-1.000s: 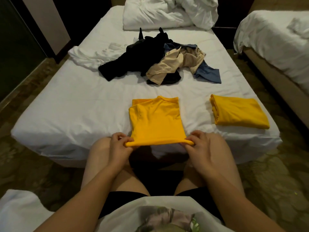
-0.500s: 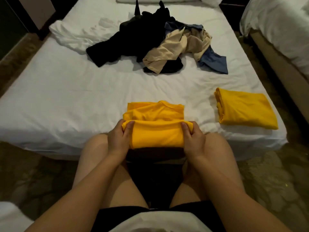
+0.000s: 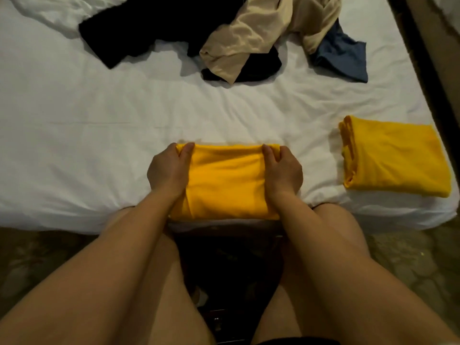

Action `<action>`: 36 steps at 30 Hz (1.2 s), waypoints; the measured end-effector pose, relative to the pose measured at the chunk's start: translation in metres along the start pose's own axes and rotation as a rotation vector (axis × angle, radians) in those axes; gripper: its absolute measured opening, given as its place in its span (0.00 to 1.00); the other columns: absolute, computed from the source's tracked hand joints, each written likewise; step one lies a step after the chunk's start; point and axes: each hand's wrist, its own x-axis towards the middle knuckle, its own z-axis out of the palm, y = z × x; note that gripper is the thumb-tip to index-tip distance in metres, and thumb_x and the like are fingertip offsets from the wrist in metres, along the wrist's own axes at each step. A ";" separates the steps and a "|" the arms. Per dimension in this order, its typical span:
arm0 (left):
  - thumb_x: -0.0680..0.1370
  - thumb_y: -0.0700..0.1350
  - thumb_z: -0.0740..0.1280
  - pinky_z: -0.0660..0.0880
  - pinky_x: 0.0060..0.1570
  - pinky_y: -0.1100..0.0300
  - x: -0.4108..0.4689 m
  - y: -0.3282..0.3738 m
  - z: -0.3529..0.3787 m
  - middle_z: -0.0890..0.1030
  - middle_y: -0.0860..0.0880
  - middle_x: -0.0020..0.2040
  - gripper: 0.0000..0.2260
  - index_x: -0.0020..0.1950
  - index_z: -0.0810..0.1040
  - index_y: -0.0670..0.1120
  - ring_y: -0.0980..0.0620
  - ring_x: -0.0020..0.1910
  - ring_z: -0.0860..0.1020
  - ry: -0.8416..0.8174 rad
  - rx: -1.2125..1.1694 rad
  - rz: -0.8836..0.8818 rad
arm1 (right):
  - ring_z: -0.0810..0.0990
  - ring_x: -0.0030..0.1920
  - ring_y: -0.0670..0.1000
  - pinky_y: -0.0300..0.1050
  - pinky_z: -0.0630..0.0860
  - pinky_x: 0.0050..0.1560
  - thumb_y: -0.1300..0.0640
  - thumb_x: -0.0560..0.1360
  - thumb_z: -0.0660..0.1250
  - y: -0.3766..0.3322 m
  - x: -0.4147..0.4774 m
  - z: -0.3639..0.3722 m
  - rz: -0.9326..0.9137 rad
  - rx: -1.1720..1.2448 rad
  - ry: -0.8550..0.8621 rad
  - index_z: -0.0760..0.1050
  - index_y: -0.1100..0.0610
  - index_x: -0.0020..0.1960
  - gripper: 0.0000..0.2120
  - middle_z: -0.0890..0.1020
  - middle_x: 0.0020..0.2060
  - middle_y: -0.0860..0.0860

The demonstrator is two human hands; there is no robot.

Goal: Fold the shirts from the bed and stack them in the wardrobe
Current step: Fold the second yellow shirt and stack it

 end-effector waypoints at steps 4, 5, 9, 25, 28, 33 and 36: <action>0.81 0.58 0.53 0.66 0.42 0.54 -0.006 0.004 -0.009 0.78 0.39 0.53 0.21 0.59 0.69 0.42 0.38 0.51 0.76 0.024 -0.123 -0.063 | 0.76 0.53 0.61 0.48 0.67 0.45 0.42 0.79 0.55 -0.003 0.001 -0.003 0.038 0.057 -0.037 0.71 0.56 0.57 0.19 0.79 0.52 0.58; 0.81 0.57 0.53 0.66 0.43 0.55 -0.012 0.003 -0.014 0.78 0.39 0.55 0.20 0.61 0.67 0.42 0.38 0.52 0.75 0.022 -0.184 -0.087 | 0.76 0.54 0.61 0.48 0.66 0.45 0.42 0.79 0.55 -0.003 -0.002 -0.006 0.051 0.096 -0.050 0.69 0.56 0.61 0.19 0.79 0.54 0.59; 0.79 0.52 0.60 0.64 0.46 0.57 -0.064 -0.019 -0.022 0.75 0.39 0.55 0.17 0.59 0.69 0.39 0.41 0.54 0.73 0.102 -0.289 -0.097 | 0.75 0.56 0.59 0.47 0.68 0.49 0.44 0.78 0.59 0.014 -0.033 -0.014 0.053 0.200 -0.072 0.64 0.57 0.65 0.22 0.77 0.56 0.57; 0.83 0.52 0.50 0.63 0.42 0.53 -0.079 -0.045 -0.017 0.79 0.35 0.50 0.17 0.50 0.72 0.41 0.37 0.49 0.76 -0.063 0.017 -0.078 | 0.76 0.49 0.62 0.47 0.64 0.42 0.51 0.80 0.59 0.041 -0.047 -0.022 -0.003 0.090 -0.030 0.72 0.62 0.53 0.14 0.80 0.47 0.62; 0.83 0.52 0.49 0.68 0.45 0.52 -0.085 -0.040 -0.015 0.79 0.36 0.49 0.16 0.47 0.70 0.43 0.37 0.49 0.76 -0.087 0.019 -0.063 | 0.76 0.49 0.62 0.47 0.66 0.43 0.50 0.80 0.58 0.040 -0.050 -0.014 0.014 0.094 -0.065 0.72 0.61 0.52 0.14 0.80 0.47 0.61; 0.82 0.52 0.53 0.70 0.42 0.50 -0.089 -0.030 -0.015 0.78 0.38 0.49 0.16 0.52 0.71 0.41 0.38 0.47 0.76 0.080 -0.175 -0.046 | 0.75 0.52 0.59 0.45 0.66 0.45 0.46 0.80 0.56 0.033 -0.049 -0.008 0.086 0.174 -0.009 0.70 0.59 0.56 0.16 0.78 0.53 0.58; 0.81 0.55 0.52 0.67 0.42 0.55 -0.072 -0.015 -0.013 0.78 0.40 0.51 0.18 0.54 0.71 0.42 0.39 0.49 0.75 0.046 -0.169 -0.107 | 0.75 0.54 0.59 0.45 0.64 0.45 0.44 0.80 0.55 0.022 -0.039 -0.004 0.119 0.183 -0.007 0.69 0.58 0.59 0.19 0.78 0.54 0.57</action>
